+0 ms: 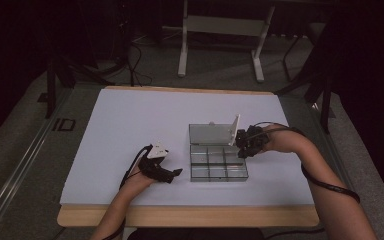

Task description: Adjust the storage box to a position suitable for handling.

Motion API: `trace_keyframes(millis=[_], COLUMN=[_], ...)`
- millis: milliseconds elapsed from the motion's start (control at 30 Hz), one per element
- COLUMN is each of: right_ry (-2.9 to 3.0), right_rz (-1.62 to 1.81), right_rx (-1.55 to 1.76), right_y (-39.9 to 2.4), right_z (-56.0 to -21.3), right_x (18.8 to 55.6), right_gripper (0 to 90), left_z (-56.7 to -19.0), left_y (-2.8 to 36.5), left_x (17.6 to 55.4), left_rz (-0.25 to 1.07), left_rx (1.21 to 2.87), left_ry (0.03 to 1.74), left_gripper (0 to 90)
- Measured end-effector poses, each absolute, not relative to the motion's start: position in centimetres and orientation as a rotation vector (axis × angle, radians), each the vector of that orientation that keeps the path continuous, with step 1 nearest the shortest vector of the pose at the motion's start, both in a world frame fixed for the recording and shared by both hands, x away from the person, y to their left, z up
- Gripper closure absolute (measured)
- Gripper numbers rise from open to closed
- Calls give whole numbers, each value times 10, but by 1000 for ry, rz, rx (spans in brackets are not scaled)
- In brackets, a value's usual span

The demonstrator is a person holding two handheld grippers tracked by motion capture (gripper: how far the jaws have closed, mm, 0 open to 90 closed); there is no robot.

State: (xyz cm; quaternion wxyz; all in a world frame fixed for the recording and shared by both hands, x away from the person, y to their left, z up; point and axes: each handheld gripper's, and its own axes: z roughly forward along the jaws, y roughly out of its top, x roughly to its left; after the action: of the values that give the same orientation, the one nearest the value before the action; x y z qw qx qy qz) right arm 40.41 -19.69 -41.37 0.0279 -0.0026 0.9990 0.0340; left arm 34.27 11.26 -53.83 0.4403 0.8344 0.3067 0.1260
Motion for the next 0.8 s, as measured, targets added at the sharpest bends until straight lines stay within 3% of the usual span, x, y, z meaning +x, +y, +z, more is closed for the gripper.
trace_keyframes(millis=[800], right_ry=[3087], right_rz=[133], right_rx=[-106], right_y=[-150], right_z=[-424], right_x=[402], right_gripper=[863], left_z=[-538], left_y=[113], left_x=[343], left_rz=[313], left_rx=[2069], left_ry=[760], left_gripper=[93])
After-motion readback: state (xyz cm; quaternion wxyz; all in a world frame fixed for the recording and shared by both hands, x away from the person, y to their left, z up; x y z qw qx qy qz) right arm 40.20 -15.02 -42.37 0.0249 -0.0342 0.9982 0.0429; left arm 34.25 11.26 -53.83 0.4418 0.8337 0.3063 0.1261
